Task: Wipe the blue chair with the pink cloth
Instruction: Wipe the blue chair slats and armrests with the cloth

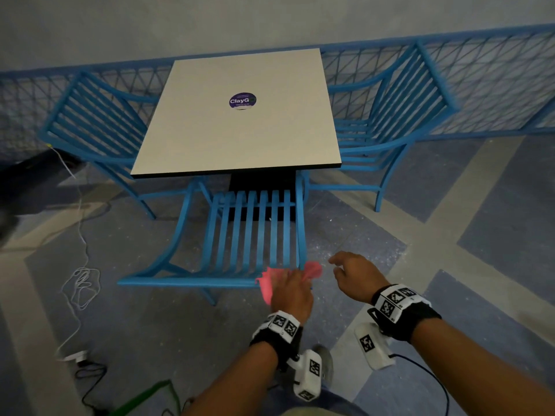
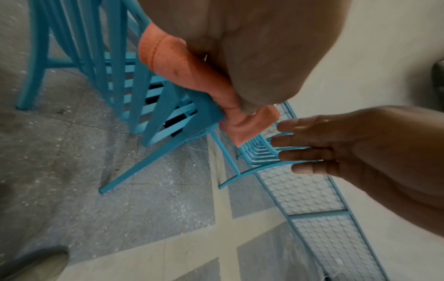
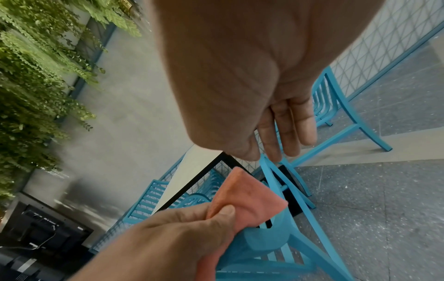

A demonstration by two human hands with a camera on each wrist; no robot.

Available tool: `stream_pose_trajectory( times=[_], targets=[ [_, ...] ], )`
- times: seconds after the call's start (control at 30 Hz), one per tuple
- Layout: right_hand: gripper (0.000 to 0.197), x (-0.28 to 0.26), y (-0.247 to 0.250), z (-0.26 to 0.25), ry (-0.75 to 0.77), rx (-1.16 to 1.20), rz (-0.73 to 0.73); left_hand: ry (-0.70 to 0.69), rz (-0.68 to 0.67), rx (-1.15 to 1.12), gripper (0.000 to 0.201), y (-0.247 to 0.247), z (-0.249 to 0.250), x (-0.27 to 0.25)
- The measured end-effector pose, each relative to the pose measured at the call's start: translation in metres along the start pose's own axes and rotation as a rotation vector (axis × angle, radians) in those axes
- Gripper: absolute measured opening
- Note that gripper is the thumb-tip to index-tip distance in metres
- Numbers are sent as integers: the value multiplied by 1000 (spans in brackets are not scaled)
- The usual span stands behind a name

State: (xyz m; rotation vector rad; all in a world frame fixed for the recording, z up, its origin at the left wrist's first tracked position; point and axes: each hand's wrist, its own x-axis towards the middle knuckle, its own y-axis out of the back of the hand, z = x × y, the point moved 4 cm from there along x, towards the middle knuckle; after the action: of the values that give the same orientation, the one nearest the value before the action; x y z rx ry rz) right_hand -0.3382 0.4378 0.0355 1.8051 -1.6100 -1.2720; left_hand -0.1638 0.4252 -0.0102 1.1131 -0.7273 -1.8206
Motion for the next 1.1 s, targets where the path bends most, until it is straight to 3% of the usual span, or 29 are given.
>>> stream_pose_trajectory(
  times=[0.13, 0.23, 0.4, 0.5, 0.57, 0.6, 0.67, 0.77, 0.87, 0.97, 1.03, 1.1],
  targets=[
    [33, -8, 9, 22, -1, 12, 26, -72, -122, -162, 47, -9, 34, -13],
    [32, -12, 14, 39, -8, 19, 30, -121, -206, -332, 42, -4, 44, -20],
    [30, -14, 15, 53, -35, 22, 26, -6, -17, -513, 40, 71, 5, -24],
    [29, -14, 10, 49, -37, 35, 15, 92, 170, -299, 42, 115, -47, 1],
    [29, -13, 5, 43, -27, 44, 5, 181, 123, -3, 44, 122, -70, 16],
    [29, -13, 4, 38, -19, 49, -2, 211, 37, 106, 44, 115, -75, 20],
    [29, -13, 2, 29, 4, 54, -8, 165, -109, 172, 40, 92, -64, 17],
    [30, -12, -3, 20, 48, 35, -23, -22, -70, 216, 36, 57, -18, 2],
    [28, -10, -5, 10, 83, 27, -13, -77, -12, 137, 34, 30, 14, -10],
    [23, -3, -3, -3, 127, 77, 40, -78, -63, -18, 36, 22, 9, -13],
    [21, 4, -3, -11, 140, 90, 54, -70, -127, -224, 40, 35, 0, -22],
    [18, 10, -7, -19, 159, 89, 58, 17, -105, -467, 40, 56, -23, -31]
  ],
)
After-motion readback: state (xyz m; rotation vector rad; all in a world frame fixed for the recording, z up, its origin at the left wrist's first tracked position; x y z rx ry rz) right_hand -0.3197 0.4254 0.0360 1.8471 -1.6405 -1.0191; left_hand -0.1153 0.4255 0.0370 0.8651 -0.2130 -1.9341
